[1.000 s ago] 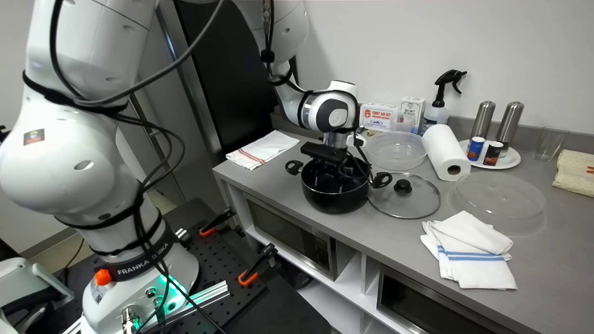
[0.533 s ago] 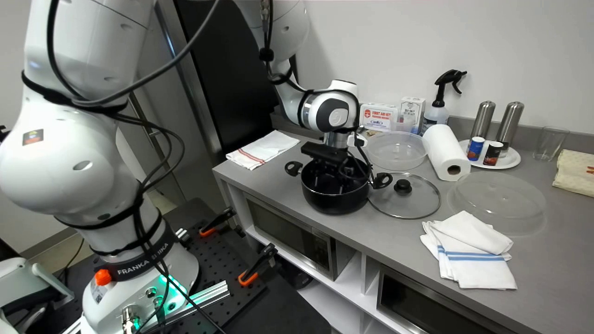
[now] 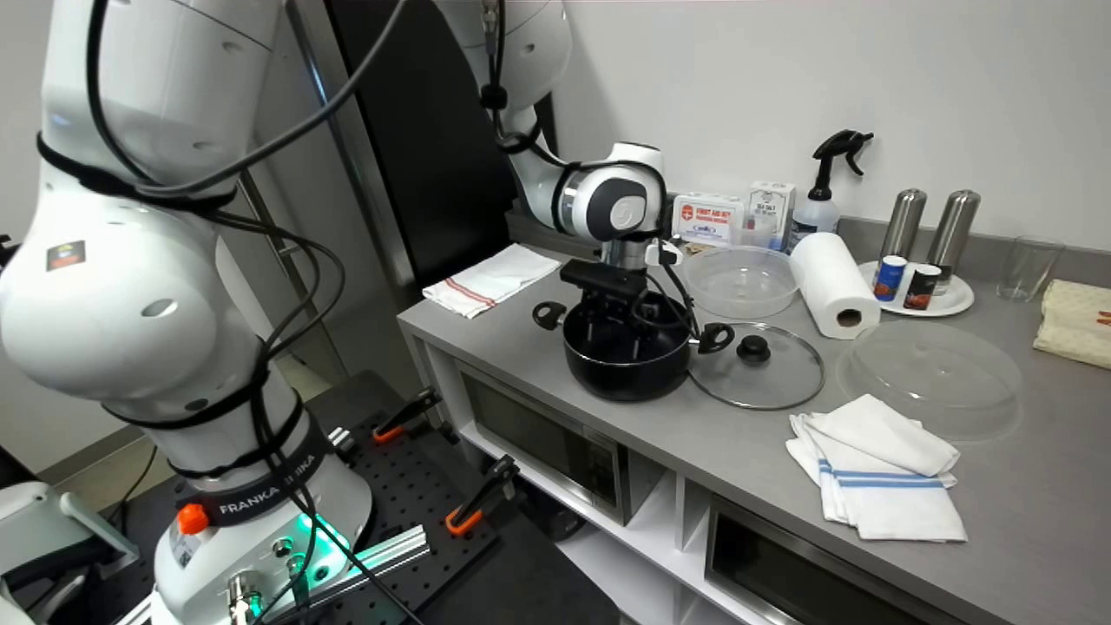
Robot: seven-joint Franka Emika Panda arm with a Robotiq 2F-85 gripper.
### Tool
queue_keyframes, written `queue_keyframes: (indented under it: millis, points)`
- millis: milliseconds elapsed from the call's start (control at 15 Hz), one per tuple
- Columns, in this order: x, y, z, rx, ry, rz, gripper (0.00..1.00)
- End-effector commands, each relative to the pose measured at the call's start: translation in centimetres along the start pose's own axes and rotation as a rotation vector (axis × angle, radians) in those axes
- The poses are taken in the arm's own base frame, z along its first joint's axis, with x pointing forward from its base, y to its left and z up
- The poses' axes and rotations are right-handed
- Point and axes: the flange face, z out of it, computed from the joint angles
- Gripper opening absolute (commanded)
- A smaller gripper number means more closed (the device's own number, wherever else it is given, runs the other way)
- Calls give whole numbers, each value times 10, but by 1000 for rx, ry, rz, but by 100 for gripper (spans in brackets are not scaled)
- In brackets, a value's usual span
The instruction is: Slide the black pot to the right
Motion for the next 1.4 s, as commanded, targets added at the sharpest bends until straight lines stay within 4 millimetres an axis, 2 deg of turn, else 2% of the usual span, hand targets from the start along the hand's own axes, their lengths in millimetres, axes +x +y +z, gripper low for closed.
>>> queue_keyframes:
  millis: [0, 200, 400, 600, 933, 1333]
  points:
    - [3, -21, -14, -8, 38, -40, 100]
    - [7, -37, -26, -20, 65, -71, 100]
    - [5, -49, -47, -31, 100, -99, 100]
    - [-1, -50, -74, -49, 137, -92, 100]
    - [-33, -45, -111, -76, 176, -68, 100]
    - [-75, -44, -135, -90, 204, -62, 100]
